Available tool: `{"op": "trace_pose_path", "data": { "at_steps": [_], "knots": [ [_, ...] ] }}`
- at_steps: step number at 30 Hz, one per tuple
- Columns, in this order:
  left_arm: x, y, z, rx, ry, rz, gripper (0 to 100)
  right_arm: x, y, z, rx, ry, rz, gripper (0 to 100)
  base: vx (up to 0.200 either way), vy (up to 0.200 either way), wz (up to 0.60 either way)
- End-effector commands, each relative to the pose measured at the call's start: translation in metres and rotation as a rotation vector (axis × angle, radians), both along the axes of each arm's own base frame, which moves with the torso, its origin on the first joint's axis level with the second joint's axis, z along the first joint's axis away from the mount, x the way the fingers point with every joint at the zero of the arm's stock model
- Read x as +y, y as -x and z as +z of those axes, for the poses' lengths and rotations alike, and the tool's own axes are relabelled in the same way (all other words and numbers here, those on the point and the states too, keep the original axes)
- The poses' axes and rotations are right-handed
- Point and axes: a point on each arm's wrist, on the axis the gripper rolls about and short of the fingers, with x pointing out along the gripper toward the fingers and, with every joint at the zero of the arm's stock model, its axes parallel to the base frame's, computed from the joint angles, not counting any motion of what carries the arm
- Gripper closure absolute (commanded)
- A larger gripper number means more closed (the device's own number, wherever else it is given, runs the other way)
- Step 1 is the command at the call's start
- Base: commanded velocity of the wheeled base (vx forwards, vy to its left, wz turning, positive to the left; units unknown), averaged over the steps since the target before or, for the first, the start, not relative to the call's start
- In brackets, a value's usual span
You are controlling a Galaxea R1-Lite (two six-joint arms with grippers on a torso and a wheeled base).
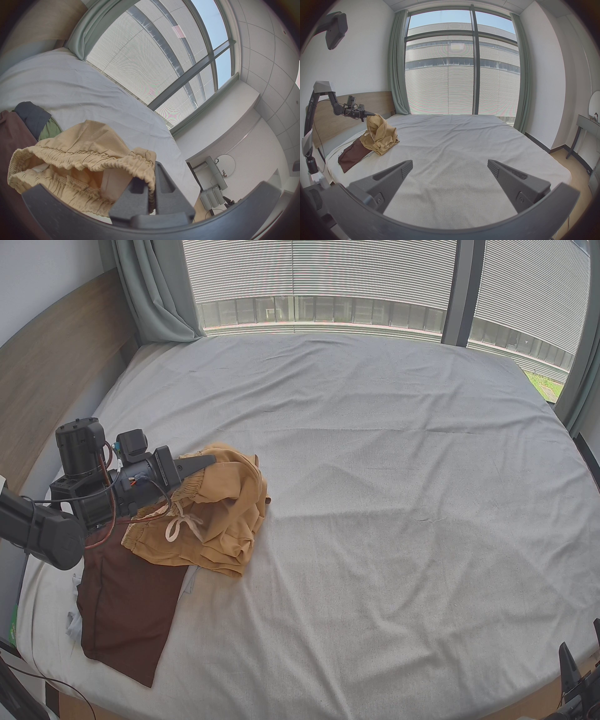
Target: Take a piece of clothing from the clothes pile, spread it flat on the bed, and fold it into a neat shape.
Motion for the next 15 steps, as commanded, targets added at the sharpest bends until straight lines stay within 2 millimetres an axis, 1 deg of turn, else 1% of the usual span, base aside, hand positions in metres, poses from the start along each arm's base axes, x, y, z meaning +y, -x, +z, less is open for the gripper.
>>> {"op": "trace_pose_path", "data": {
  "at_steps": [1,5,12,15],
  "knots": [
    [-0.001,0.004,0.006,-0.017,0.003,0.013,100,0.000,0.000,-0.005,0.000,0.000,0.002,0,0.000,0.000,0.00],
    [-0.003,0.006,0.009,-0.026,0.007,0.016,100,0.000,0.000,-0.005,0.000,0.002,0.002,0,0.000,0.000,0.00],
    [-0.011,0.019,0.022,-0.033,0.050,-0.009,100,0.000,0.000,-0.005,0.000,0.000,0.002,0,0.000,0.000,0.00],
    [-0.013,0.021,0.025,-0.035,0.062,-0.012,100,0.000,0.000,-0.005,0.000,0.000,0.002,0,0.000,0.000,0.00]
  ]
}}
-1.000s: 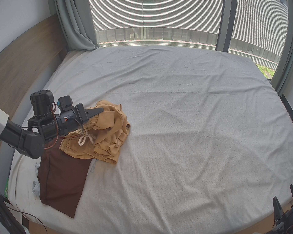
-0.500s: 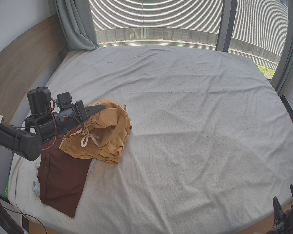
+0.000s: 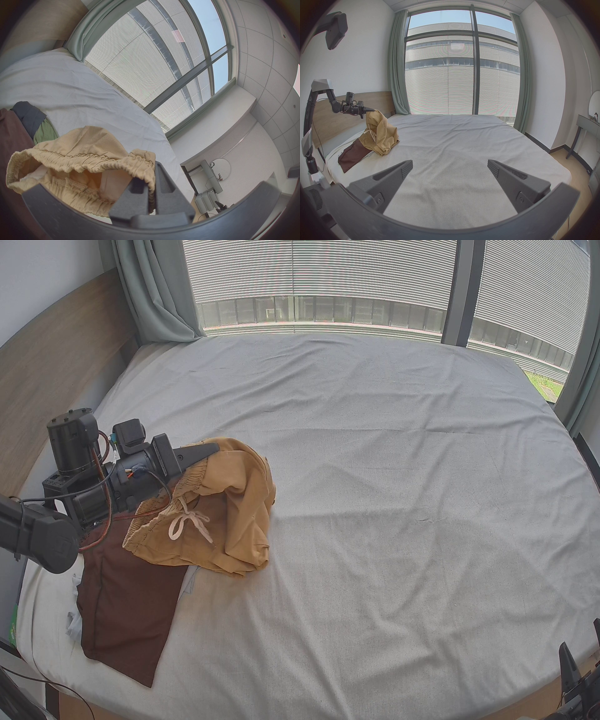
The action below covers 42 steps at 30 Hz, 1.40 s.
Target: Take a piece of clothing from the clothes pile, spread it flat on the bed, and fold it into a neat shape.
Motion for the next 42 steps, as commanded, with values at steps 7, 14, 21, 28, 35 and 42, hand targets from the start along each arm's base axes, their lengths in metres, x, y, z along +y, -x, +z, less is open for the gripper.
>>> {"op": "trace_pose_path", "data": {
  "at_steps": [7,14,21,28,35,42],
  "knots": [
    [-0.016,0.016,0.018,-0.045,0.032,-0.011,100,0.000,0.000,-0.005,0.000,0.000,0.000,0,0.000,0.000,0.00],
    [-0.022,0.024,0.026,-0.037,0.074,-0.034,100,0.000,0.000,-0.005,0.000,0.000,0.000,0,0.000,0.000,0.00],
    [-0.030,0.031,0.031,-0.048,0.081,-0.056,100,0.000,0.000,-0.005,0.000,0.000,0.000,0,0.000,0.000,0.00],
    [-0.050,0.046,0.043,-0.050,0.130,-0.081,100,0.000,0.000,-0.005,0.000,0.000,0.000,0,0.000,0.000,0.00],
    [-0.075,0.062,0.060,-0.044,0.221,-0.061,100,0.000,0.000,-0.005,0.000,0.000,0.000,0,0.000,0.000,0.00],
    [-0.097,0.076,0.070,-0.035,0.287,-0.053,100,0.000,0.000,-0.005,0.000,-0.001,0.000,0,0.000,0.000,0.00]
  ]
}}
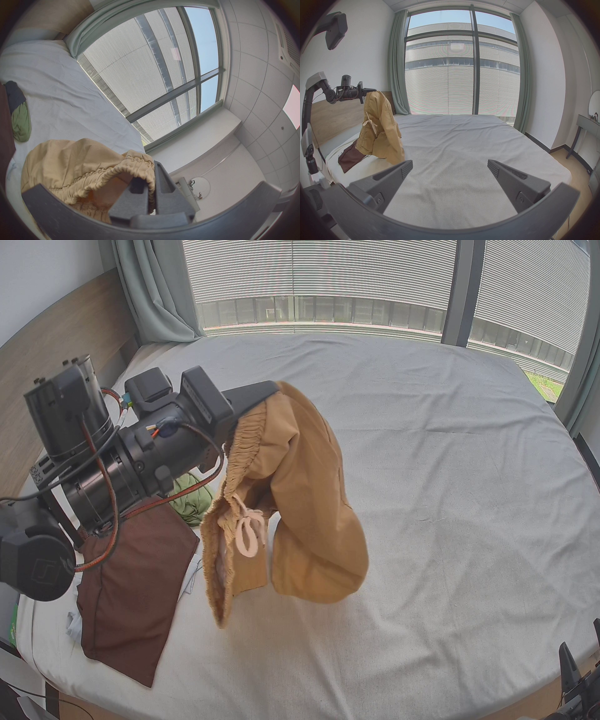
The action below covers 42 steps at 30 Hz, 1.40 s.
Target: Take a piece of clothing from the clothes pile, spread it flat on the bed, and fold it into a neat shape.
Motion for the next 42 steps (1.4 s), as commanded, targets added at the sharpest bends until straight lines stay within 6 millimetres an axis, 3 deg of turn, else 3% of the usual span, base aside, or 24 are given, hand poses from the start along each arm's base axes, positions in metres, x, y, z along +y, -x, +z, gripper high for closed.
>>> {"op": "trace_pose_path", "data": {
  "at_steps": [1,15,26,36,42],
  "knots": [
    [-0.016,0.012,0.010,-0.003,0.048,-0.023,100,0.000,0.000,-0.005,0.000,0.000,0.001,0,0.000,0.000,0.00],
    [-0.046,0.024,-0.001,0.039,0.037,-0.109,100,0.000,0.000,-0.005,0.000,0.000,0.001,0,0.000,0.000,0.00],
    [-0.072,0.014,-0.025,0.117,0.010,-0.148,100,0.000,0.000,-0.005,0.000,0.001,0.001,0,0.000,0.000,0.00],
    [-0.115,0.006,-0.047,0.196,0.016,-0.212,100,0.000,0.000,-0.005,0.000,0.001,0.001,0,0.000,0.000,0.00],
    [-0.136,0.007,-0.036,0.209,0.091,-0.231,100,0.000,0.000,-0.005,0.000,0.001,0.002,0,0.000,0.000,0.00]
  ]
}}
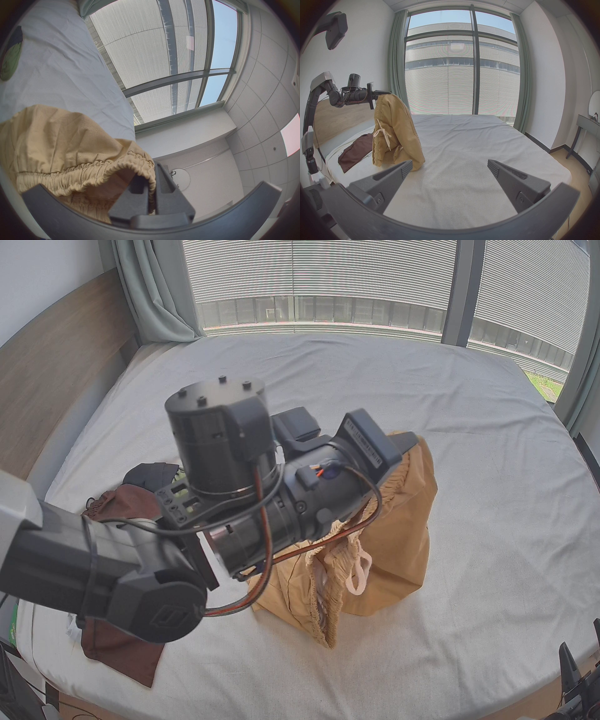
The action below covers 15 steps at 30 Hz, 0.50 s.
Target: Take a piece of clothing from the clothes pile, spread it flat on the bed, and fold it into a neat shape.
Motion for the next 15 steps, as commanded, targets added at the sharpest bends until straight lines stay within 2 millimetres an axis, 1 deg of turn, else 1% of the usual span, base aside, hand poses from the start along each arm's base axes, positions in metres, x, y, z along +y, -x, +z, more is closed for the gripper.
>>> {"op": "trace_pose_path", "data": {
  "at_steps": [1,3,4,7,8,9,12,13,15],
  "knots": [
    [-0.026,0.002,0.008,0.022,0.055,-0.040,100,0.000,0.000,-0.005,0.000,0.000,0.002,0,0.000,0.000,0.00],
    [-0.034,0.008,0.019,0.016,0.081,-0.065,100,0.000,0.000,-0.005,0.000,0.000,0.002,0,0.000,0.000,0.00],
    [-0.035,0.008,0.020,0.015,0.082,-0.067,100,0.000,0.000,-0.005,0.000,0.000,0.002,0,0.000,0.000,0.00],
    [-0.046,0.018,0.041,0.021,0.132,-0.110,100,0.000,0.000,-0.005,0.000,0.000,0.002,0,0.000,0.000,0.00],
    [-0.047,0.020,0.044,0.023,0.142,-0.116,100,0.000,0.000,-0.005,0.000,0.000,0.002,0,0.000,0.000,0.00],
    [-0.048,0.025,0.055,0.028,0.183,-0.133,100,0.000,0.000,-0.005,0.000,0.000,0.002,0,0.000,0.000,0.00],
    [-0.045,0.034,0.082,0.050,0.284,-0.160,100,0.000,0.000,-0.005,0.000,0.000,0.002,0,0.000,0.000,0.00],
    [-0.045,0.034,0.084,0.054,0.294,-0.160,100,0.000,0.000,-0.005,0.000,0.000,0.002,0,0.000,0.000,0.00],
    [-0.040,0.033,0.096,0.094,0.343,-0.151,100,0.000,0.000,-0.005,0.000,0.000,0.002,0,0.000,0.000,0.00]
  ]
}}
